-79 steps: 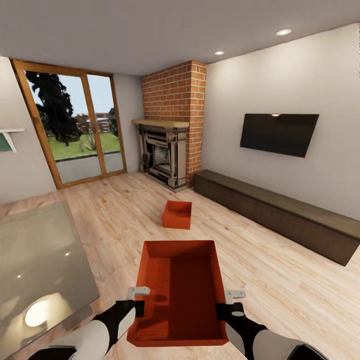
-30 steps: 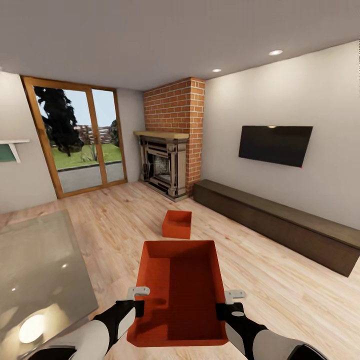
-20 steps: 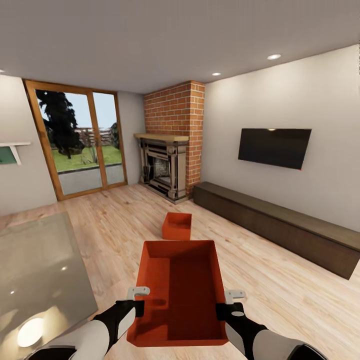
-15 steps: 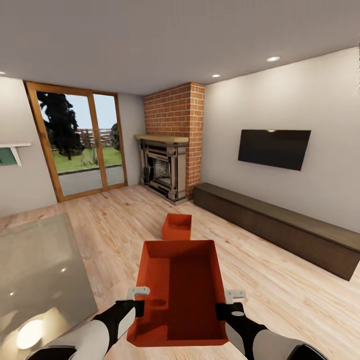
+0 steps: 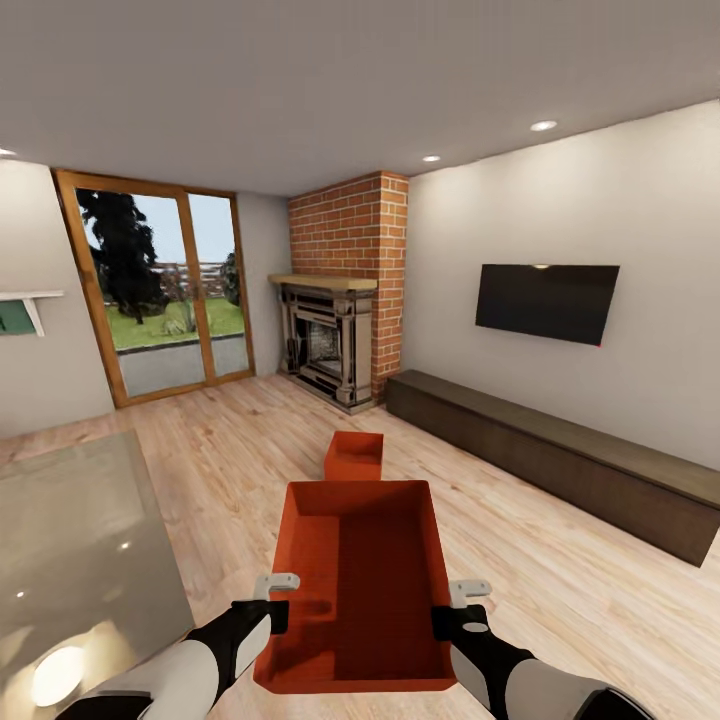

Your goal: Move the two storage containers from the living room to the garage. In the garage, place one container on the floor and stack the other container on top of it (either order is fine).

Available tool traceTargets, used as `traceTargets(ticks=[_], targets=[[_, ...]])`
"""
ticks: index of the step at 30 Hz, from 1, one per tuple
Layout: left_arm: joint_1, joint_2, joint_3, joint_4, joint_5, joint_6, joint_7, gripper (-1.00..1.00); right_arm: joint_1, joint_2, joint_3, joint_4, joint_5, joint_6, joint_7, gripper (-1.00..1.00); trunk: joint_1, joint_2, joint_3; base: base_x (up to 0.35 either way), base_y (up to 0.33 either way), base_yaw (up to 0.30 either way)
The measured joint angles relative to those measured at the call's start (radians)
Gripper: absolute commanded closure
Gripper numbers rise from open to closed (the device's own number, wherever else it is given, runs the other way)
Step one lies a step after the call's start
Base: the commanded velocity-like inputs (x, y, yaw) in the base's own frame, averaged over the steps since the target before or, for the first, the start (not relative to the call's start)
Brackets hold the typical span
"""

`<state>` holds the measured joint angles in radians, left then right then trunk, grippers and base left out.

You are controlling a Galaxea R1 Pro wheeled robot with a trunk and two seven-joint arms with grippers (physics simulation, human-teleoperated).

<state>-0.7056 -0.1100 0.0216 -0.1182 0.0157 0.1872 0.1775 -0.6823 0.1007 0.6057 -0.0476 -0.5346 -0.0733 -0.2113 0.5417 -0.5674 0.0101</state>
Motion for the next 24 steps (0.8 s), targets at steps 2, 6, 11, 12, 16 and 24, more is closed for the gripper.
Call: traceTargets(ticks=[2,6,11,12,16,24], targets=[[0.000,0.000,0.000,0.000,0.000,0.000,0.000,1.00,0.000,0.000,0.001,0.000,0.000,0.000,0.000,1.00,0.000,0.000,0.000,0.000,0.000,0.000],[0.000,0.000,0.000,0.000,0.000,0.000,0.000,1.00,0.000,0.000,0.001,0.000,-0.001,0.000,0.000,1.00,0.000,0.000,0.000,0.000,0.000,0.000],[0.000,0.001,0.000,0.000,0.000,0.000,-0.001,1.00,0.000,0.001,0.001,0.000,-0.001,0.000,-0.001,1.00,0.000,0.000,0.000,0.000,0.000,0.000],[0.000,0.001,0.000,0.000,0.000,0.000,-0.001,1.00,0.000,0.001,0.000,0.000,0.000,0.000,-0.001,1.00,0.000,0.000,0.000,0.000,0.000,0.000],[0.000,0.001,0.000,0.000,0.000,0.000,-0.001,1.00,0.000,0.001,0.001,0.000,-0.001,0.000,-0.001,1.00,0.000,0.000,-0.002,0.000,0.000,0.000],[0.000,0.000,0.001,0.000,-0.001,0.000,-0.001,1.00,0.000,0.000,0.002,0.000,-0.001,0.000,-0.001,1.00,0.000,0.000,-0.009,0.000,0.000,0.000]])
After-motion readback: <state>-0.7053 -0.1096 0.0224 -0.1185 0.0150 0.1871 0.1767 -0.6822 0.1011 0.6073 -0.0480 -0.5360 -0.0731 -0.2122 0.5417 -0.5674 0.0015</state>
